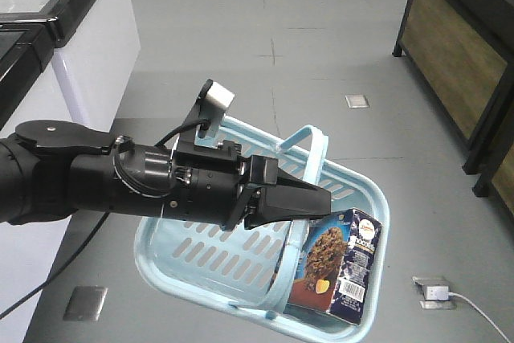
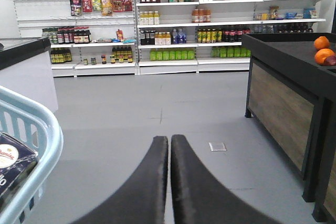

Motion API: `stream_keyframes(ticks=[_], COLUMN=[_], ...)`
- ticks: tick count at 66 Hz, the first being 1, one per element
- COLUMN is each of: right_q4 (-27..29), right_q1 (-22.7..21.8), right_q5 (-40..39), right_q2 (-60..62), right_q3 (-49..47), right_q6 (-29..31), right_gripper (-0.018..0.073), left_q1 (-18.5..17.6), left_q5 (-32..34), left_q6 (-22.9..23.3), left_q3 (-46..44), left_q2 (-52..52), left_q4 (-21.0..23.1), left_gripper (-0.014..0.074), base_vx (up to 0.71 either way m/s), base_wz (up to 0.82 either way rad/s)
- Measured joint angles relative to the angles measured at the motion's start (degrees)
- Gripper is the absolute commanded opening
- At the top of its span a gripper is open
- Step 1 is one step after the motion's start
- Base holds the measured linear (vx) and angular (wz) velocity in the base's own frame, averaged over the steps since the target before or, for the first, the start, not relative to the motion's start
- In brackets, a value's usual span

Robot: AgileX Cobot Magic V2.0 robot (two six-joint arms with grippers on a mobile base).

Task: Left arm holds basket, right arm returns cookies
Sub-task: 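Hold the basket in the left gripper while driving toward the shelves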

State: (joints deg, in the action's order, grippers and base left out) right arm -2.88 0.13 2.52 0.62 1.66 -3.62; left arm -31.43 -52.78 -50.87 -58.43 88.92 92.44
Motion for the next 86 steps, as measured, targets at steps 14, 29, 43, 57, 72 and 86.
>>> stream_keyframes(ticks=[14,29,43,57,72,86], right_q4=[0.00,0.00,0.00,0.04,0.04,0.04], right_q1=[0.00,0.00,0.00,0.00,0.00,0.00], right_q5=[0.00,0.00,0.00,0.00,0.00,0.00], right_q2=[0.00,0.00,0.00,0.00,0.00,0.00], right_q3=[0.00,0.00,0.00,0.00,0.00,0.00], right_q6=[0.00,0.00,0.00,0.00,0.00,0.00], right_gripper=[-0.0008,-0.0008,-0.0008,-0.0008,-0.0008,-0.0008], left_q1=[0.00,0.00,0.00,0.00,0.00,0.00], left_q5=[-0.07,0.37,0.94,0.91,0.97,1.20], left_q6=[0.00,0.00,0.00,0.00,0.00,0.00], left_q3=[0.00,0.00,0.00,0.00,0.00,0.00], left_q2=[0.00,0.11,0.11,0.11,0.11,0.11], left_q4=[0.00,0.00,0.05,0.05,0.05,0.05], left_gripper=[-0.0006,-0.0006,-0.0006,-0.0006,-0.0006,-0.0006], base_vx=[0.33,0.38,0.39,0.44,0.50,0.54], base_wz=[-0.01,0.01,0.05,0.07,0.08,0.04])
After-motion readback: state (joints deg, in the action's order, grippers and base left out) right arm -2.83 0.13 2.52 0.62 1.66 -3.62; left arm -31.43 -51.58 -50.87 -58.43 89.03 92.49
